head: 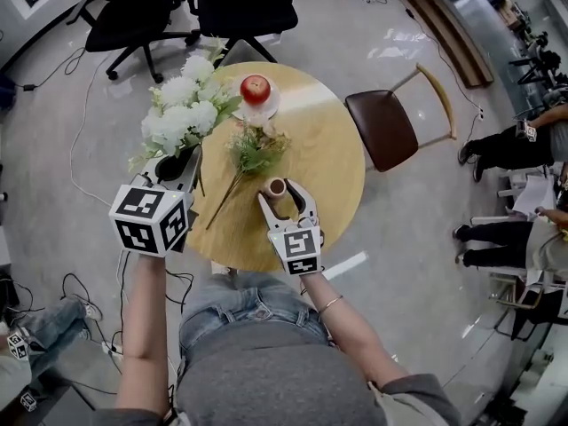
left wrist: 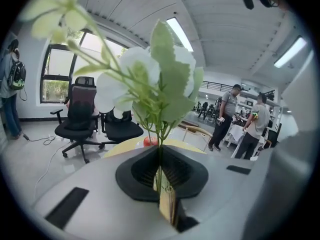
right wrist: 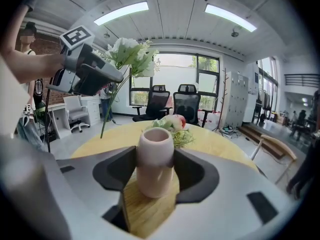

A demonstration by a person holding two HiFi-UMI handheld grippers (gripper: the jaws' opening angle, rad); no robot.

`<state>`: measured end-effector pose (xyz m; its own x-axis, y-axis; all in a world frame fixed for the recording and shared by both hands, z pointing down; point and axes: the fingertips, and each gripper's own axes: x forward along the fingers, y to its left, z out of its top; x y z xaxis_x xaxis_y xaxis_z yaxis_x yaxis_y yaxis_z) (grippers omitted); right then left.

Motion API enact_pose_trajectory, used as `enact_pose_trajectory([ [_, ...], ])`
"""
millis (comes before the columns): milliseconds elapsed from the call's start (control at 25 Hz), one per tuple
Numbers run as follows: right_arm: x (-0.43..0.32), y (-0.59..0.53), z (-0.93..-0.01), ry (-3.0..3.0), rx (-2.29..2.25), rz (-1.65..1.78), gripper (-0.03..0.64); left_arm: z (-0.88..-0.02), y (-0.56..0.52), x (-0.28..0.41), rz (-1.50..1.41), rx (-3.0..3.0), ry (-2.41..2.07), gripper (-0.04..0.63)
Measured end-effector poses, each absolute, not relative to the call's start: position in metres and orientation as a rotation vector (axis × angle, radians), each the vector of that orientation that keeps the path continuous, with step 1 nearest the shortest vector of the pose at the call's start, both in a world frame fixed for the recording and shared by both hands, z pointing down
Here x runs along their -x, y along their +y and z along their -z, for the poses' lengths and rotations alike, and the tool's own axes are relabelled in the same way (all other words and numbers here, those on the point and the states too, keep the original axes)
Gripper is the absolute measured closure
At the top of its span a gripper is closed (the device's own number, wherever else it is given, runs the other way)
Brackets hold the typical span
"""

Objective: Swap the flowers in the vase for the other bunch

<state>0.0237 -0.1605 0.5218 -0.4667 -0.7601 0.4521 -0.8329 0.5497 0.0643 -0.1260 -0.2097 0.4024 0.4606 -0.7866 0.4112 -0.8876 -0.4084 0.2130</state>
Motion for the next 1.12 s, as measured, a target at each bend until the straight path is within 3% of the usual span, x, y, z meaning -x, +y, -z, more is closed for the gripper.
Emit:
enact_pose_trajectory([
  [1120,-0.025,-0.159,-0.522,-2.345,-1.299,-0.201,0.372,-0.519,-0.215,0.168,-0.492,-2.004,-1.399,0.572],
])
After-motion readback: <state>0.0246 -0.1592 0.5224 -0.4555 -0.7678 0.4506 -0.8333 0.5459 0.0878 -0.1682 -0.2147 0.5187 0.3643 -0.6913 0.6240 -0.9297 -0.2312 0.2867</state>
